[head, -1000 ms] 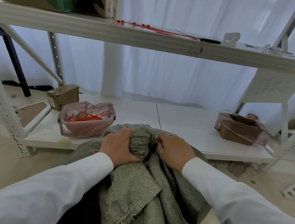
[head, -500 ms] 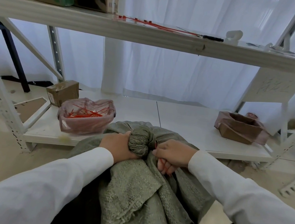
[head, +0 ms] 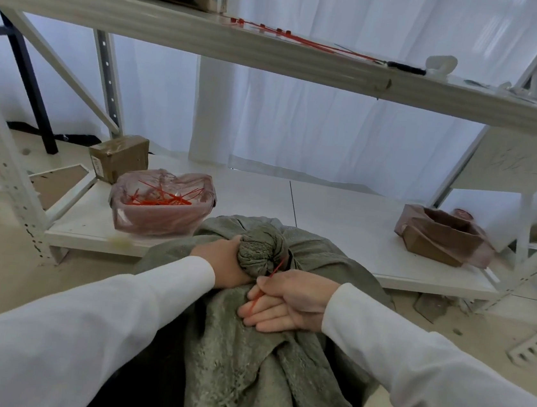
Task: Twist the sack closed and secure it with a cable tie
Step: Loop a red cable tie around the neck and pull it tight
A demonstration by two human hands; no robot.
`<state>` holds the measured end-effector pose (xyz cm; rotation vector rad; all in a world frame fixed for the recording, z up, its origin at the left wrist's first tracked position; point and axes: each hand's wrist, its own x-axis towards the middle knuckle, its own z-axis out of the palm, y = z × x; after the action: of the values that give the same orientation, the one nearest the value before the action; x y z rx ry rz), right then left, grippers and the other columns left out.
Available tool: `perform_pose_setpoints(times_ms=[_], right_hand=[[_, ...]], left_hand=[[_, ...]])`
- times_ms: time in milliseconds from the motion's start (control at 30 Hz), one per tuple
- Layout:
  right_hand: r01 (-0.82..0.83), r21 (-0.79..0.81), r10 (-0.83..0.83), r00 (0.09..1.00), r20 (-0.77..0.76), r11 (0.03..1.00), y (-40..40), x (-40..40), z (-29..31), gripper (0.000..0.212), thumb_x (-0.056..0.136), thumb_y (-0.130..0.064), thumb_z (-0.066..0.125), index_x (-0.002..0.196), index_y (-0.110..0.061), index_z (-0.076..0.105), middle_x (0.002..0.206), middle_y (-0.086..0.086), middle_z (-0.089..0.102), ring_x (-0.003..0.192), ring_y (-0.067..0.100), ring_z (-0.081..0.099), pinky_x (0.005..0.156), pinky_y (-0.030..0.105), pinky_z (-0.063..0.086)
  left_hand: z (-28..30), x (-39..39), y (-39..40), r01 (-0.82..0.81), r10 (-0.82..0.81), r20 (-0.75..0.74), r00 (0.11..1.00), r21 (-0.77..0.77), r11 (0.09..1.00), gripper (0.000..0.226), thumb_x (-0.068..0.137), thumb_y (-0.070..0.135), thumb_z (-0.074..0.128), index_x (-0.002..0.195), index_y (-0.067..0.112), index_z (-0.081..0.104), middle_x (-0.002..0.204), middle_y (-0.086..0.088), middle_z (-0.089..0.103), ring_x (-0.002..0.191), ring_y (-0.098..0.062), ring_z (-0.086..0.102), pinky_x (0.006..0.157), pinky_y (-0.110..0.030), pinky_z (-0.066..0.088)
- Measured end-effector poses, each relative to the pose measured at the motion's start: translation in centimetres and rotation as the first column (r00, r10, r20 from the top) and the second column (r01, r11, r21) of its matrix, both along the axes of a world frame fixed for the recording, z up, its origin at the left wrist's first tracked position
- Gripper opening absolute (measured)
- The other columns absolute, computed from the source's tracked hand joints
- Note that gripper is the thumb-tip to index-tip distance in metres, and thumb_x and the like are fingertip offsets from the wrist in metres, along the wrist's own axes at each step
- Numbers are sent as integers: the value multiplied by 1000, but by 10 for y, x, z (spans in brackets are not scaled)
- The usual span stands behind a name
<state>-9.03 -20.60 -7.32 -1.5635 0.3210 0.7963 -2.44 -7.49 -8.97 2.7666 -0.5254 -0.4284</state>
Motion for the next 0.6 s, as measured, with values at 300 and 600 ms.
perform_pose_setpoints(times_ms=[300,600], right_hand=[[-13,-106,14,1000,13,994,19,3,-12,35,103,-30,27,88,-14,54,126,14,62,89,14,65,69,16,53],[-12,-69,9,998,-54,998,18,14,-16,33,102,-31,31,91,-14,58,74,-7,74,66,2,68,67,16,54]], left_hand=[[13,0,3,166,-174,-189,966,-56,985,53,84,39,50,130,14,47,139,-10,44,124,-23,43,107,-27,32],[20,13,23,182,-187,-212,959,-42,982,55,86,35,57,133,13,40,127,-5,57,110,-19,57,101,-29,40]])
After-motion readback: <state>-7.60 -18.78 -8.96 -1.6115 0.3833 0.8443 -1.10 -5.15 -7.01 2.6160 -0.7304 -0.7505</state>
